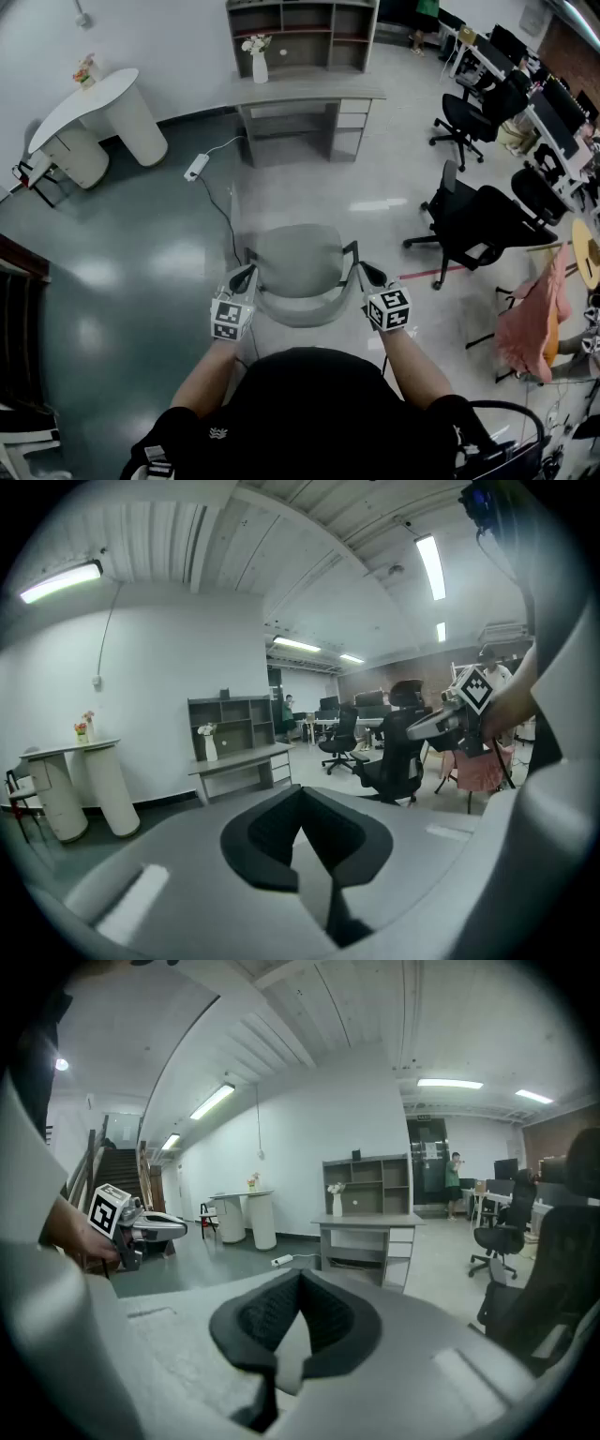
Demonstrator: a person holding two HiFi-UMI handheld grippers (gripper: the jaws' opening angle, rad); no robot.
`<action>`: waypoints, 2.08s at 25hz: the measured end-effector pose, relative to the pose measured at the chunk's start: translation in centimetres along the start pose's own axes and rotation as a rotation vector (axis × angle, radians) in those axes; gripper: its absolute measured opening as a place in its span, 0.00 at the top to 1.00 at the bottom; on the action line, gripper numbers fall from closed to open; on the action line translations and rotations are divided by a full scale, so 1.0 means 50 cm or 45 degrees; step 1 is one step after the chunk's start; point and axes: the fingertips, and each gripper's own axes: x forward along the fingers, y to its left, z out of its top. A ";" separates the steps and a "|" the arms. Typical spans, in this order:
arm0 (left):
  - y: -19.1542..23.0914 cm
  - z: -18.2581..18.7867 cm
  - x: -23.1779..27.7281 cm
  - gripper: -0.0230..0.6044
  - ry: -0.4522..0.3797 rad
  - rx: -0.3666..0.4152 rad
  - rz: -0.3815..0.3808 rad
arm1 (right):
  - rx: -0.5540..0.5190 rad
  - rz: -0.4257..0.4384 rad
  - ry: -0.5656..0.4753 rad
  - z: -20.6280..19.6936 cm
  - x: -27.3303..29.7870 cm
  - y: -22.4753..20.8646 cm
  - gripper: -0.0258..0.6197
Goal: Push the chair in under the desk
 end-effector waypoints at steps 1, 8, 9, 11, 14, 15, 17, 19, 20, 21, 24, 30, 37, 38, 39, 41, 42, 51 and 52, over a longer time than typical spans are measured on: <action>-0.001 -0.002 0.000 0.96 -0.004 0.005 -0.003 | -0.005 0.000 0.003 -0.001 0.000 0.002 0.96; -0.013 -0.026 -0.017 0.96 -0.007 -0.002 -0.033 | -0.002 -0.033 0.026 -0.027 -0.011 0.016 0.96; -0.014 -0.031 -0.022 0.96 -0.007 0.006 -0.041 | -0.003 -0.041 0.029 -0.032 -0.014 0.020 0.96; -0.017 -0.037 -0.032 0.96 0.000 0.029 -0.065 | -0.016 -0.050 0.041 -0.042 -0.016 0.033 0.96; -0.036 -0.072 -0.041 0.96 0.045 0.091 -0.134 | -0.054 -0.038 0.082 -0.070 -0.016 0.061 0.96; -0.043 -0.086 -0.042 0.96 0.056 0.111 -0.156 | -0.057 -0.037 0.097 -0.082 -0.015 0.066 0.96; -0.053 -0.113 -0.038 0.96 0.067 0.129 -0.192 | -0.047 -0.044 0.123 -0.108 -0.012 0.071 0.96; -0.064 -0.152 -0.034 0.96 0.107 0.133 -0.247 | -0.056 -0.042 0.162 -0.138 -0.006 0.083 0.96; -0.074 -0.175 -0.035 0.96 0.143 0.138 -0.288 | -0.075 -0.024 0.194 -0.156 -0.003 0.097 0.96; -0.090 -0.201 -0.037 0.94 0.186 0.147 -0.337 | -0.106 0.009 0.235 -0.175 -0.001 0.114 0.96; -0.146 -0.266 -0.046 0.83 0.297 0.212 -0.461 | -0.250 0.153 0.385 -0.238 0.002 0.165 0.91; -0.237 -0.345 -0.018 0.72 0.443 0.357 -0.657 | -0.416 0.392 0.600 -0.349 0.022 0.185 0.64; -0.320 -0.427 0.024 0.63 0.571 0.619 -0.840 | -0.700 0.640 0.828 -0.494 0.042 0.190 0.47; -0.328 -0.438 0.028 0.61 0.593 0.632 -0.851 | -0.734 0.654 0.844 -0.510 0.045 0.188 0.47; -0.334 -0.447 0.030 0.60 0.613 0.640 -0.858 | -0.767 0.659 0.854 -0.521 0.049 0.187 0.47; -0.336 -0.465 0.032 0.58 0.654 0.655 -0.857 | -0.831 0.652 0.863 -0.533 0.061 0.188 0.47; -0.334 -0.475 0.035 0.57 0.676 0.662 -0.851 | -0.865 0.647 0.867 -0.538 0.070 0.189 0.47; -0.326 -0.547 0.073 0.56 0.837 0.721 -0.810 | -1.078 0.752 0.969 -0.619 0.106 0.203 0.47; -0.328 -0.554 0.075 0.56 0.861 0.719 -0.810 | -1.091 0.750 0.975 -0.623 0.107 0.204 0.48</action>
